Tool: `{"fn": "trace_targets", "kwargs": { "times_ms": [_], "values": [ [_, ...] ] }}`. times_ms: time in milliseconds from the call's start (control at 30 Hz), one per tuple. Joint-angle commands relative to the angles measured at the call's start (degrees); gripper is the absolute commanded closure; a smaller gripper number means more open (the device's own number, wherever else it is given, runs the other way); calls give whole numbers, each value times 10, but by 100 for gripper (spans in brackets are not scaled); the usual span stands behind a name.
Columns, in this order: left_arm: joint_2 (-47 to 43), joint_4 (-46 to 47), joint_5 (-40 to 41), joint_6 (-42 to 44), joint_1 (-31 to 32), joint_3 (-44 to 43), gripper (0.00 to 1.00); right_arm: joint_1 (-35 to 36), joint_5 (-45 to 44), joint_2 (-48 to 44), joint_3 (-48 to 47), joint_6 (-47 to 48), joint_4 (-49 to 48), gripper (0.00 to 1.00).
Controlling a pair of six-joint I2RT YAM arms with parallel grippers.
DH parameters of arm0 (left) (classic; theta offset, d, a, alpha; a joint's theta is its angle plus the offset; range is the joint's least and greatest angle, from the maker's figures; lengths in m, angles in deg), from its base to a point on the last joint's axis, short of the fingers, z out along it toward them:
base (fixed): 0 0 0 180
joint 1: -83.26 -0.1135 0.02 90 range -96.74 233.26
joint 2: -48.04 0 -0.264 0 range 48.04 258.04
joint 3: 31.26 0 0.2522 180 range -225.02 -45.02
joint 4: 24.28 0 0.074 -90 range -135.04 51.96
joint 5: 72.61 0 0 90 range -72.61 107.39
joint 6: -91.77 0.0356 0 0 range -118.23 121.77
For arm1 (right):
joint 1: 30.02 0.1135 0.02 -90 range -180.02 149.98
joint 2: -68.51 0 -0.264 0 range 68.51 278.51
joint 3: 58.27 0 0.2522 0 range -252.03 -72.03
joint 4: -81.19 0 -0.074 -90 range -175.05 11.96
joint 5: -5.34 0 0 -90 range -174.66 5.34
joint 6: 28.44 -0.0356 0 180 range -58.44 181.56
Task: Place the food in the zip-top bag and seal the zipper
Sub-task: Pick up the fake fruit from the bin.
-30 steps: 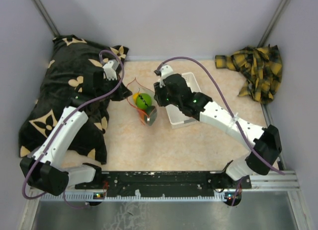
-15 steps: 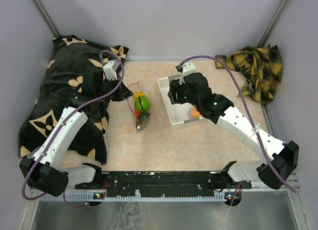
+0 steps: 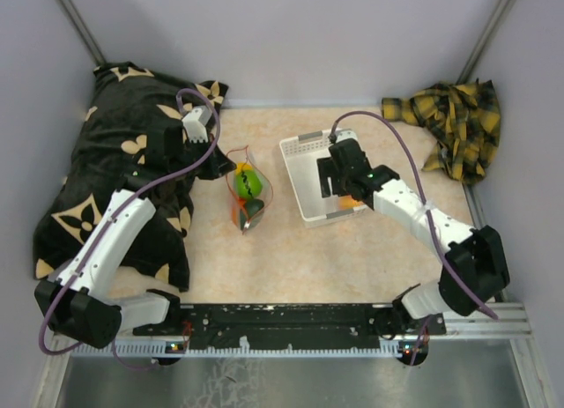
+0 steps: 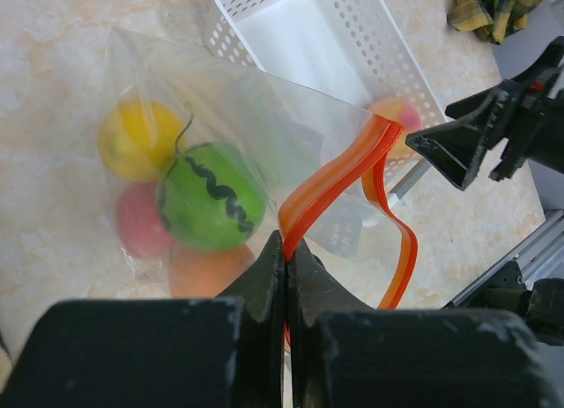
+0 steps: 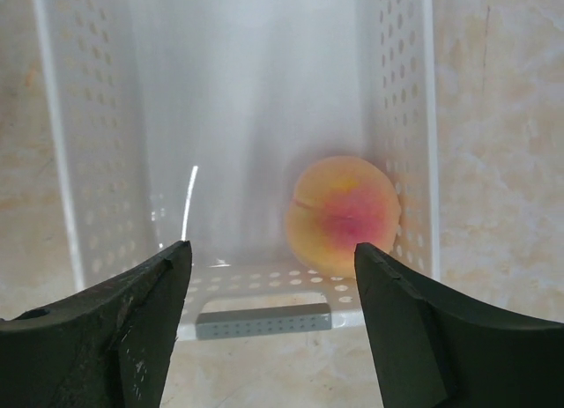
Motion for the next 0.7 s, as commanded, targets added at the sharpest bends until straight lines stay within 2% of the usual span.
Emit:
{"fn": "trace_targets", "kwargs": {
  "times_ms": [0, 267, 533, 667],
  "values": [
    [-13, 22, -15, -1, -5, -5, 100, -33, -12, 34, -3, 20, -7, 24],
    [-6, 22, -18, -1, -5, -4, 100, -38, -50, 100, 8, 18, -8, 11],
    [-7, 22, -17, 0, -5, -4, 100, -47, -67, 181, 16, 23, -24, 10],
    [-7, 21, -17, 0, -5, -3, 100, -50, -48, 201, 20, 25, -39, 10]
  ]
}}
